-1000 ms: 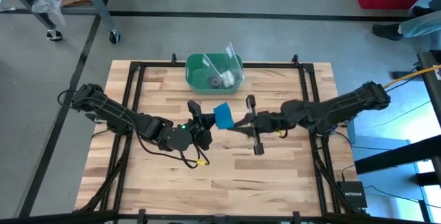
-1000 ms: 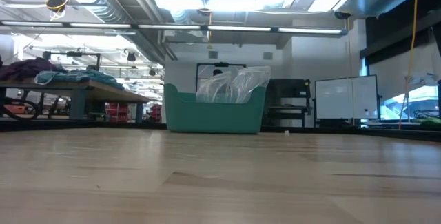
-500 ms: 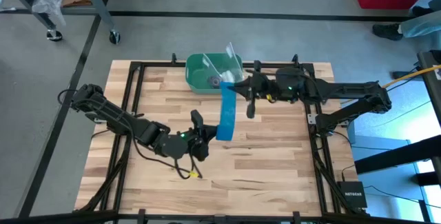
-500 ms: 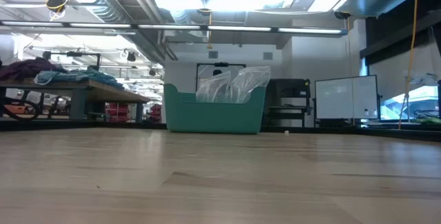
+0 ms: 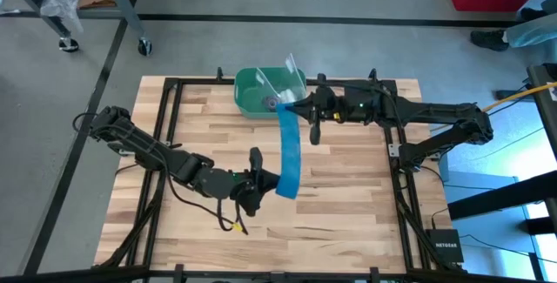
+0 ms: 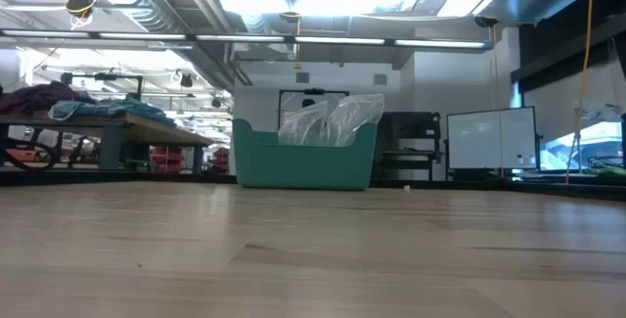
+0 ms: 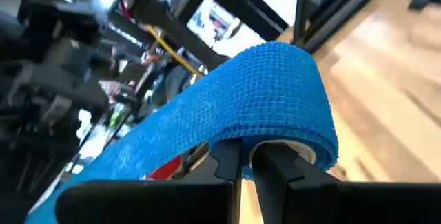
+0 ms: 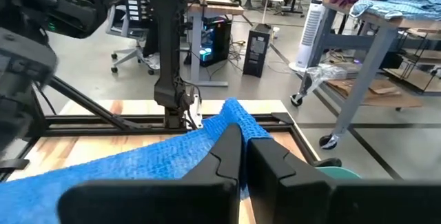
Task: Roll bandage
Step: Roll the blue bandage
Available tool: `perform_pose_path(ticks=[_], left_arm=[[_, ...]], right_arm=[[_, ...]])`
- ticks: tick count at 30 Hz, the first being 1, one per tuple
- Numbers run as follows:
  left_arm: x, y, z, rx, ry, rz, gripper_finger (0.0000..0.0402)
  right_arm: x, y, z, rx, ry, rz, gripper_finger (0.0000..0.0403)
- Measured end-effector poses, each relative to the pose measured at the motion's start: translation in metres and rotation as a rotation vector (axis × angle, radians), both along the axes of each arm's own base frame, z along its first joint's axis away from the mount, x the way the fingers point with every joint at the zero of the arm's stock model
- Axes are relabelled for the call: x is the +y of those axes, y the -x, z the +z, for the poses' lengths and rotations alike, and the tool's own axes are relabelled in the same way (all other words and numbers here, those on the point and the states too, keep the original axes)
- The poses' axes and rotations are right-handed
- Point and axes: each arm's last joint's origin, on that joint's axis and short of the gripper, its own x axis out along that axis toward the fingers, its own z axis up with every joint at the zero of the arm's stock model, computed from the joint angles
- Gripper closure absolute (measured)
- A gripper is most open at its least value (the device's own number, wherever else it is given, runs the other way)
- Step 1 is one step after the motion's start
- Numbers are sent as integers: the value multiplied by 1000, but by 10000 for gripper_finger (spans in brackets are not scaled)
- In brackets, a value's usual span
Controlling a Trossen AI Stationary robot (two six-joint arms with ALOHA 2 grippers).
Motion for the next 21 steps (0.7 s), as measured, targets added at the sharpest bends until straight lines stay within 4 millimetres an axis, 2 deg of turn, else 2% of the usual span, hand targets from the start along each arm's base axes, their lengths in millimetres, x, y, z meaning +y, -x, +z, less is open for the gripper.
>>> perform_pose_path(ticks=[8,12,16,21], left_arm=[[-3,-1,3,-24,37,-90,386],[-9,2,6,-47,20,-93,386],[-17,10,12,-70,-21,-12,386],[-16,15,19,-98,-41,136,386]], right_arm=[[-1,1,6,-57,16,-53,385],[-3,3,1,11,26,-120,385],[-5,5,-8,103,30,-167,385],[-5,4,-13,136,4,-175,376]])
